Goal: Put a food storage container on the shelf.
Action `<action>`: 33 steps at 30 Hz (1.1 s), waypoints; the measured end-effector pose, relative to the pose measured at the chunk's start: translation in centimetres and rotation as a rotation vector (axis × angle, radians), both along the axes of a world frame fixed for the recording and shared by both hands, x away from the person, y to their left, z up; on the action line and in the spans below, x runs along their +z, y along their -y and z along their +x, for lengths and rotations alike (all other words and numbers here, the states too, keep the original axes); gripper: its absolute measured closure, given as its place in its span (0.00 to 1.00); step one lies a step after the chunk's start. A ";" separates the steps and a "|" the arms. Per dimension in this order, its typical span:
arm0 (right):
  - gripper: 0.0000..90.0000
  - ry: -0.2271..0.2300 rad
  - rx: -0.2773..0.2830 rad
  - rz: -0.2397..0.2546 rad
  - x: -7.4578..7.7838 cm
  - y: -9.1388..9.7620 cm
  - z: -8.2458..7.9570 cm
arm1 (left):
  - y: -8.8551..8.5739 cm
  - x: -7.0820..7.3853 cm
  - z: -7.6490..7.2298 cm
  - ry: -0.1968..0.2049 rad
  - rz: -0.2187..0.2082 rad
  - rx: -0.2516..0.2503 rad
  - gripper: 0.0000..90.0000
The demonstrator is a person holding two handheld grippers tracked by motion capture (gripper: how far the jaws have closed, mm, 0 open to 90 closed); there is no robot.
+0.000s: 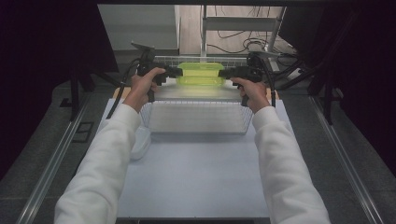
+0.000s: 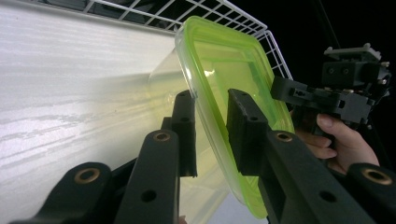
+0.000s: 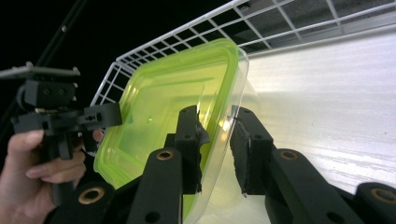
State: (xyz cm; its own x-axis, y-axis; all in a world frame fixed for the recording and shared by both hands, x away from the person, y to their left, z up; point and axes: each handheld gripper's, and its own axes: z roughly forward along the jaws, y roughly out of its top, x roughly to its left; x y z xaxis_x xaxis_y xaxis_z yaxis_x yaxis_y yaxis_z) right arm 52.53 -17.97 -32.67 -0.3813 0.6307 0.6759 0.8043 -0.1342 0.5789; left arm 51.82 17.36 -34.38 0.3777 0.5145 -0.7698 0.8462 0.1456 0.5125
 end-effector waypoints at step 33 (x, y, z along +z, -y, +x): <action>0.33 0.197 -0.070 -0.074 3.2 1.0 -5.9 | 0.3 2.8 -6.2 0.318 0.214 0.050 0.26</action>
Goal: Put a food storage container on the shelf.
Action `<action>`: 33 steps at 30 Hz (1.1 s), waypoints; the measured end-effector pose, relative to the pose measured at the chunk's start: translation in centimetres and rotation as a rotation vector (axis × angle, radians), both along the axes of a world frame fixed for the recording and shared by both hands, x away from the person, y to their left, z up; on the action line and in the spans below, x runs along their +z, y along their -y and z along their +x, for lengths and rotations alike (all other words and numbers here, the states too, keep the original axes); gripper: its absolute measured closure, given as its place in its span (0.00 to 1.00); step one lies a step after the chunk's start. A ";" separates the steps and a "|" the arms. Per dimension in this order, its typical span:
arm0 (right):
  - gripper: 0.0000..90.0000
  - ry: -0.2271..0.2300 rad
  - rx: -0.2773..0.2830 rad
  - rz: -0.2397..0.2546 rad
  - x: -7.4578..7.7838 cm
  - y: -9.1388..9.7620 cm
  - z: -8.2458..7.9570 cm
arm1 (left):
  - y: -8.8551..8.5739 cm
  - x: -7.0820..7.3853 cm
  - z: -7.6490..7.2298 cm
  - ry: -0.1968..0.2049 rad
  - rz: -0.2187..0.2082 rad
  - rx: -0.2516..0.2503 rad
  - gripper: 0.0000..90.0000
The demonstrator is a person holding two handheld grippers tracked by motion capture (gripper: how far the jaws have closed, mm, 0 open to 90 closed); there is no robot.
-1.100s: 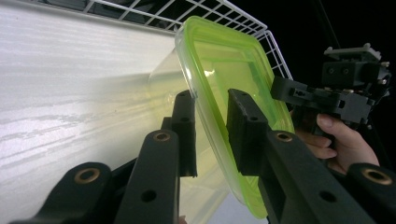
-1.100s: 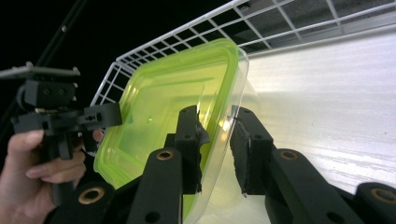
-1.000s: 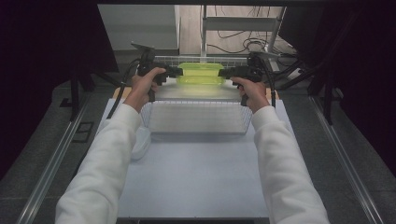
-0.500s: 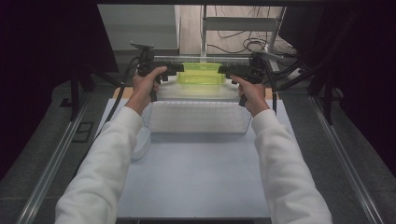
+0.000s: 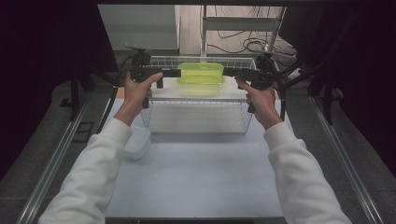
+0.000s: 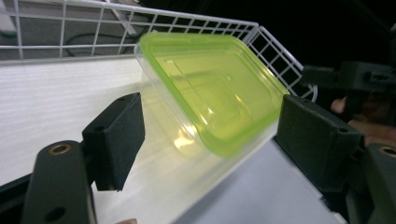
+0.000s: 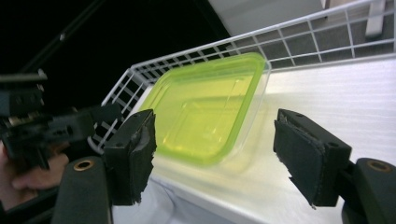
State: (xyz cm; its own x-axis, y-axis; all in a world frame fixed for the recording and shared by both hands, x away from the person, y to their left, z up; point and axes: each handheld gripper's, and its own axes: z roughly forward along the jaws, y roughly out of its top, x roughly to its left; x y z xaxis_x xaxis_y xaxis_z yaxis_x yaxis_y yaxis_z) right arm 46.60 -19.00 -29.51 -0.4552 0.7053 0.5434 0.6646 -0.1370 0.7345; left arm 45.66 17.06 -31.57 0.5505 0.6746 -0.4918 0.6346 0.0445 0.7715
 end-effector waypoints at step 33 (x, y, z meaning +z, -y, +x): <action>0.29 0.021 0.277 -0.278 -12.9 4.2 -14.7 | -0.8 -11.1 -16.7 -0.056 0.213 -0.141 0.30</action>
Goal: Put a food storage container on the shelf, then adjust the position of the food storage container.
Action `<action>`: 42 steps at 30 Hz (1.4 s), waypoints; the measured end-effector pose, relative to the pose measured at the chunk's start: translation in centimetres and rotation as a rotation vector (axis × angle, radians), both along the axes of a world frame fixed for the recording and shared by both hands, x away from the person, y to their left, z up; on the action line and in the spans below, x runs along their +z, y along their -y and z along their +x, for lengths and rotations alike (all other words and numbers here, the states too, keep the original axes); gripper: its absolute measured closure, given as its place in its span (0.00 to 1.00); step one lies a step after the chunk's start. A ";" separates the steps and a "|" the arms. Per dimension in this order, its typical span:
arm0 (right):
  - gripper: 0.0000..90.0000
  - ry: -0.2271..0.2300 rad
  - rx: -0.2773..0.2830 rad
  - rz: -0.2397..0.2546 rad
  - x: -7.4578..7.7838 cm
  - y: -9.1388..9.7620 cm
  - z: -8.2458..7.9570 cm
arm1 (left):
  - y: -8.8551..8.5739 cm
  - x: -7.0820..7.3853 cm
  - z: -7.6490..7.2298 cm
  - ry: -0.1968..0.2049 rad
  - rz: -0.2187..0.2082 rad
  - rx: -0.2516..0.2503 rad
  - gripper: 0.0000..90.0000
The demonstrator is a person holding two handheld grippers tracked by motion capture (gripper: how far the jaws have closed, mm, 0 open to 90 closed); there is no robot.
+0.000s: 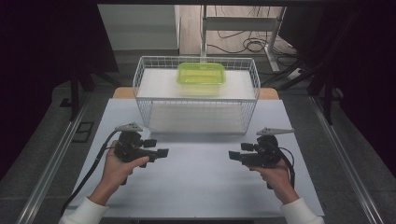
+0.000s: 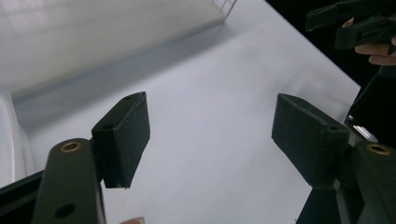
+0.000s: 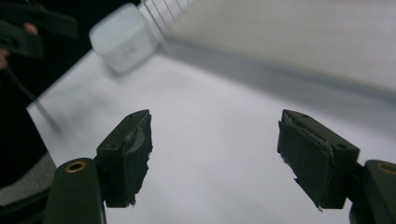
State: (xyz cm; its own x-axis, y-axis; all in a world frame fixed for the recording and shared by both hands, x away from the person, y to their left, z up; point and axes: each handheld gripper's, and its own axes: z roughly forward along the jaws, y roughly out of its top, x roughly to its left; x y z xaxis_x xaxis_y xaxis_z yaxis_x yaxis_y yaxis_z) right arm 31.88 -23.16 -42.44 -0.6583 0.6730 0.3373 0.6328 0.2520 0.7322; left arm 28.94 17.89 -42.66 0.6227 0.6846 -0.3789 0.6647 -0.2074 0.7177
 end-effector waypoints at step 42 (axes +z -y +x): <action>0.28 -0.015 -0.015 -0.108 -3.5 1.2 0.1 | -6.6 0.5 1.8 -0.005 0.129 0.172 0.34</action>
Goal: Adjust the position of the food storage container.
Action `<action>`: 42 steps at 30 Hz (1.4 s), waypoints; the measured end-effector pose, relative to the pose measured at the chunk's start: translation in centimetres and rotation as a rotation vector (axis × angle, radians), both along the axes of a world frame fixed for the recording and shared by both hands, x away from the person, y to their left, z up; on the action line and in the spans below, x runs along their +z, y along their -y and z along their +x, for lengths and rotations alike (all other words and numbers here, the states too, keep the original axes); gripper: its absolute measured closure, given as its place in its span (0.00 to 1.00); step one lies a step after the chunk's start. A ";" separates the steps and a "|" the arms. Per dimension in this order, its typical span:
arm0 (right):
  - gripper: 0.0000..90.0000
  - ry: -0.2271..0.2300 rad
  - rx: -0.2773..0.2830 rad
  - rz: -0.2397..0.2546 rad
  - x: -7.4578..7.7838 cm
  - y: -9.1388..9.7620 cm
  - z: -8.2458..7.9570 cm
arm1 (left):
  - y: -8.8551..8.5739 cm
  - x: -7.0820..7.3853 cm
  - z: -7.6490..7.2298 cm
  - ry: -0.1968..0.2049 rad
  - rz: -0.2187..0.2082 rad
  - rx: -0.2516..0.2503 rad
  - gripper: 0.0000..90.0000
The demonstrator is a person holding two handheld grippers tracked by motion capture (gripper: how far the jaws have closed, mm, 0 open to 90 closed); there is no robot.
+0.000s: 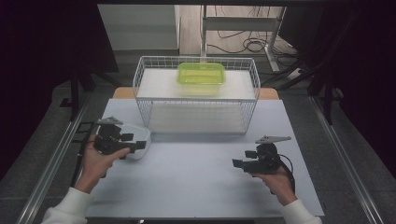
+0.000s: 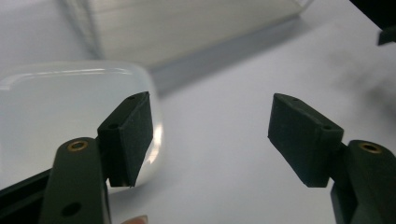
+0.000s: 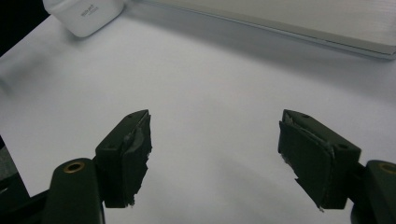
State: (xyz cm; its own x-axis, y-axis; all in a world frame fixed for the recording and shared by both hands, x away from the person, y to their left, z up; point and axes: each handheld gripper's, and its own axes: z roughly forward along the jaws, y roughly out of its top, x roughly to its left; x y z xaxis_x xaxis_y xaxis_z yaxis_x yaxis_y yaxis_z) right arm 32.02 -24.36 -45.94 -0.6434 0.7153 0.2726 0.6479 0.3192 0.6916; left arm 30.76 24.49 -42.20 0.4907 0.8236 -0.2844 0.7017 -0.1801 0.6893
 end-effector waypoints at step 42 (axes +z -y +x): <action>0.28 -0.024 0.014 -0.079 -1.3 -0.7 0.3 | -8.5 -4.3 11.6 -0.223 0.230 0.236 0.99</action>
State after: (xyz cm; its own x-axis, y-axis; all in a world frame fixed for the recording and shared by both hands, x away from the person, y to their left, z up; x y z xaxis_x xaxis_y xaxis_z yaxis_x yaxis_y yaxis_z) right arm 32.33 -23.66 -47.25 -0.6475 0.7262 0.2311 0.6590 0.3814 0.6483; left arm 42.35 32.94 -46.53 0.2276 0.9610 -0.1571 0.8702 -0.1283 0.4756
